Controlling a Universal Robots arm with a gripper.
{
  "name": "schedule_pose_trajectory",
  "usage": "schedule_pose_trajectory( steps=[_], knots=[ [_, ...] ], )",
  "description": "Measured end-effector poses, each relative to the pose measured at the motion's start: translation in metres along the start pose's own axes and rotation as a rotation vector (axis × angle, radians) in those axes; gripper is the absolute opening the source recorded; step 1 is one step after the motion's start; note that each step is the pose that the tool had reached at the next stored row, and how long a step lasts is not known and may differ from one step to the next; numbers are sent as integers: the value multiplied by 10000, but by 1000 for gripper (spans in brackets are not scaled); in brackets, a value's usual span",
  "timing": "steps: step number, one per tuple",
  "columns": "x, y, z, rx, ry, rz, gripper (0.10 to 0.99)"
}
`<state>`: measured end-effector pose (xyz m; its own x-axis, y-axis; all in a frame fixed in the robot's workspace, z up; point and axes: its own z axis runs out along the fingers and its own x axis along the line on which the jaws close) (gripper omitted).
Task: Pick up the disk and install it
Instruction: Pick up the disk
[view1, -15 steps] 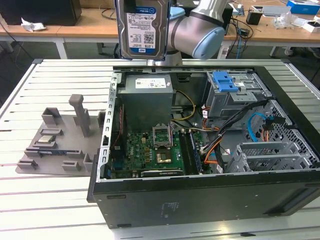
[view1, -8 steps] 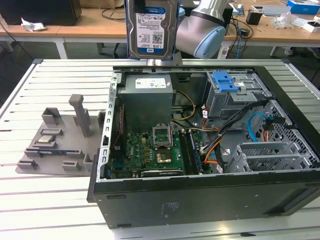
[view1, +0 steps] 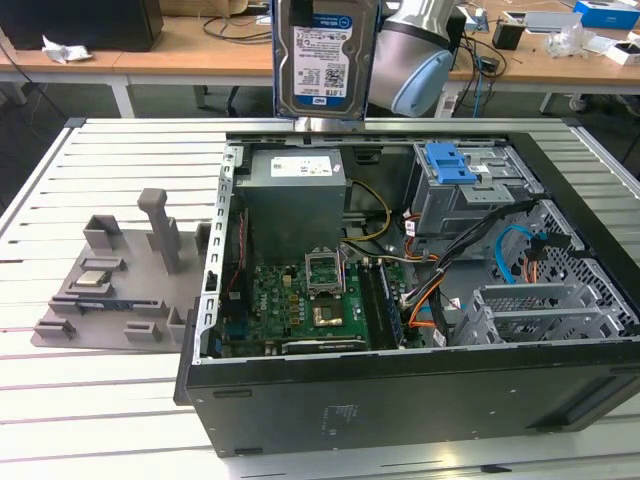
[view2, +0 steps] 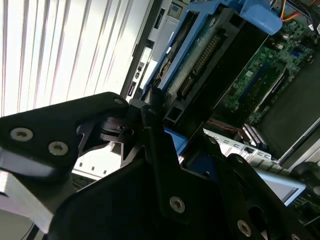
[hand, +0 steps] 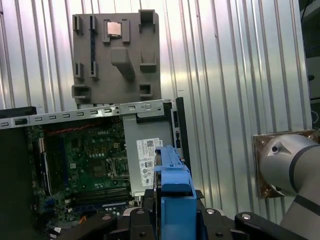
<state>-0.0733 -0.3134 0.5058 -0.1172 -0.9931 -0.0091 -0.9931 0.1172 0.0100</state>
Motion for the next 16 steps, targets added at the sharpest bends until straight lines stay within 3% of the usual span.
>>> schedule_pose_trajectory(
  steps=[7,16],
  knots=[
    [-22,-181,-2,-1,1,0,369],
    [-43,-359,-4,-1,0,-1,369]
  ],
)
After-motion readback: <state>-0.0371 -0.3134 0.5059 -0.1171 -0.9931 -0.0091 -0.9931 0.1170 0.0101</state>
